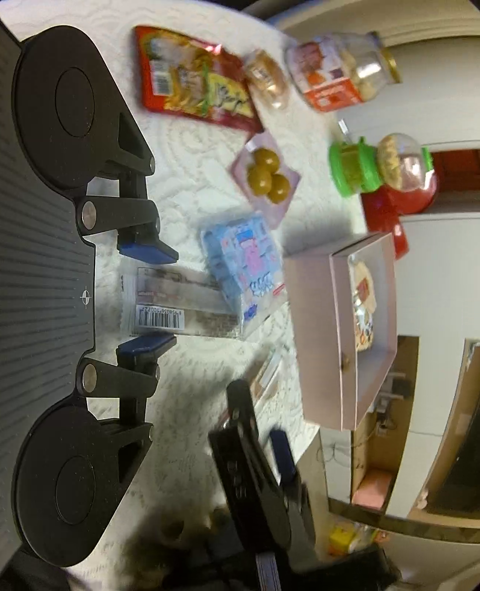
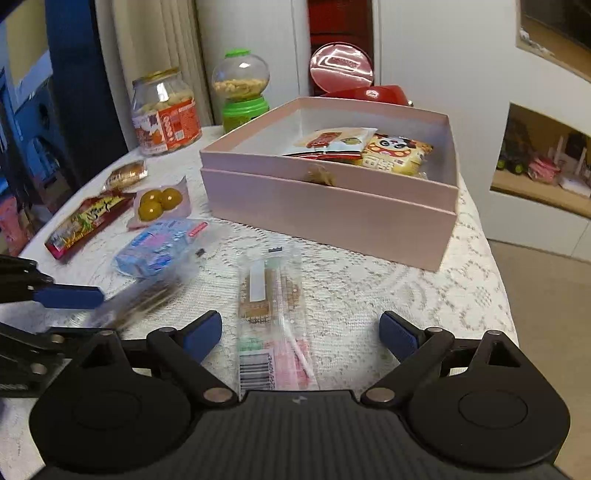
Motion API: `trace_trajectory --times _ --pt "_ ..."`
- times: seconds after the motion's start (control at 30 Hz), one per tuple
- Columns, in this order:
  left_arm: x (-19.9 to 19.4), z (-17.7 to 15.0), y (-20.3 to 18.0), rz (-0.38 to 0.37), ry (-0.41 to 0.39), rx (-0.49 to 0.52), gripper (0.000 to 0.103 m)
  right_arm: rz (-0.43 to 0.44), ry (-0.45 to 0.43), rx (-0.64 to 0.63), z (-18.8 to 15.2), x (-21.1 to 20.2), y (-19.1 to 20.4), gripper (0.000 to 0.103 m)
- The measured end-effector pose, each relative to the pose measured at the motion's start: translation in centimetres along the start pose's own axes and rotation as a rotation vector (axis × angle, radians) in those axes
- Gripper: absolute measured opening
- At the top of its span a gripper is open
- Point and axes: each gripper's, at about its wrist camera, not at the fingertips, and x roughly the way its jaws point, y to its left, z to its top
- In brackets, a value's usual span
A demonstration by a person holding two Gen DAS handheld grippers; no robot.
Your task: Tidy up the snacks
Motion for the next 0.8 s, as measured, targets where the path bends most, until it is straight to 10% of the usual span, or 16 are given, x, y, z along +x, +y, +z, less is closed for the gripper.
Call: trace_trajectory --times 0.1,0.23,0.8 --pt "0.1 0.3 -0.6 -0.047 0.013 0.018 0.046 -0.023 0.006 -0.053 0.5 0.8 1.0 0.083" --pt "0.9 1.2 -1.4 -0.102 0.019 -0.023 0.049 0.025 0.029 -0.097 1.5 0.3 1.9 0.038" --pt "4.5 4.8 -5.4 -0.067 0.054 0.02 0.05 -0.09 0.038 -0.033 -1.8 -3.7 -2.6 0.042"
